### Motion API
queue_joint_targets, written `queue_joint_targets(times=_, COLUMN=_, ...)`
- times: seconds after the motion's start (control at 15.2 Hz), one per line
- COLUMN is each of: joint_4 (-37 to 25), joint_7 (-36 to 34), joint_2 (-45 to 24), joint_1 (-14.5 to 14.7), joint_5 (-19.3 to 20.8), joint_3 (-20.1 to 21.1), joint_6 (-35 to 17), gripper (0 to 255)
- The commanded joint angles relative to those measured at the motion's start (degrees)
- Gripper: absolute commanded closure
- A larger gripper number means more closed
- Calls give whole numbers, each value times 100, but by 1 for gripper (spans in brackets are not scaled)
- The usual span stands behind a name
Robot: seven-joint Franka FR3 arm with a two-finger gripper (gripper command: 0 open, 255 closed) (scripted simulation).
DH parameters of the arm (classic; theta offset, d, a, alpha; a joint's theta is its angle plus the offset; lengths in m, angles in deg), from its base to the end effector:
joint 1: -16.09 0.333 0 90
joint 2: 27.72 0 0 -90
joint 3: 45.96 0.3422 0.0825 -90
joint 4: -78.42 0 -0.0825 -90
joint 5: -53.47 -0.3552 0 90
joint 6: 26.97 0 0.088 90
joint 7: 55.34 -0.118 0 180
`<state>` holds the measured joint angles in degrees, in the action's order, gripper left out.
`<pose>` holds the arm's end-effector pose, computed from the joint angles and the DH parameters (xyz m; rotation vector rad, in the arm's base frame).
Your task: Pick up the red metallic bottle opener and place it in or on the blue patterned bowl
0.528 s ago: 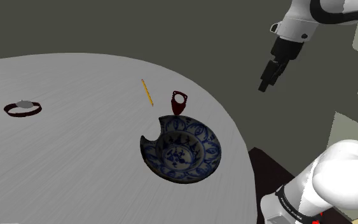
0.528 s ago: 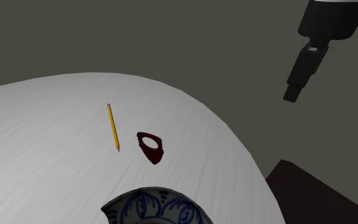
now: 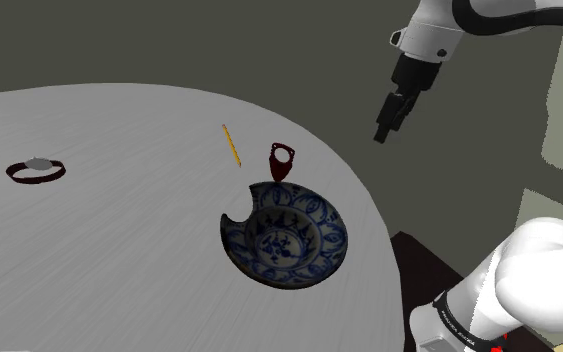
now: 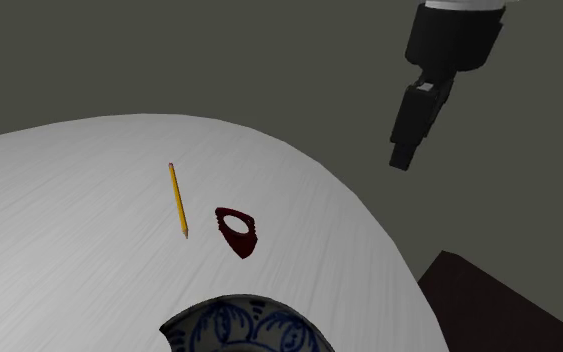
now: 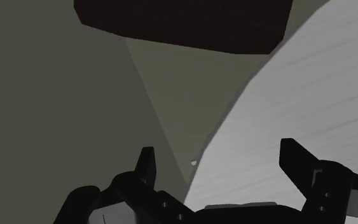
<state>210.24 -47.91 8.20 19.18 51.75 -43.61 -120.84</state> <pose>0.3097 0.0365 0.5828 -3.1166 -0.3345 0.0559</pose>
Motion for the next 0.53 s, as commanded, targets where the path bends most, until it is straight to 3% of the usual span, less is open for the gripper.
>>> queue_joint_targets(times=0.0, joint_4=-78, joint_7=-80, joint_2=-150, joint_1=131, joint_5=-108, joint_3=172, joint_6=-130, gripper=0)
queue_joint_targets(times=0.46, joint_4=-681, joint_7=-350, joint_2=-972, joint_1=510, joint_5=-335, joint_3=765, joint_6=-554, gripper=0)
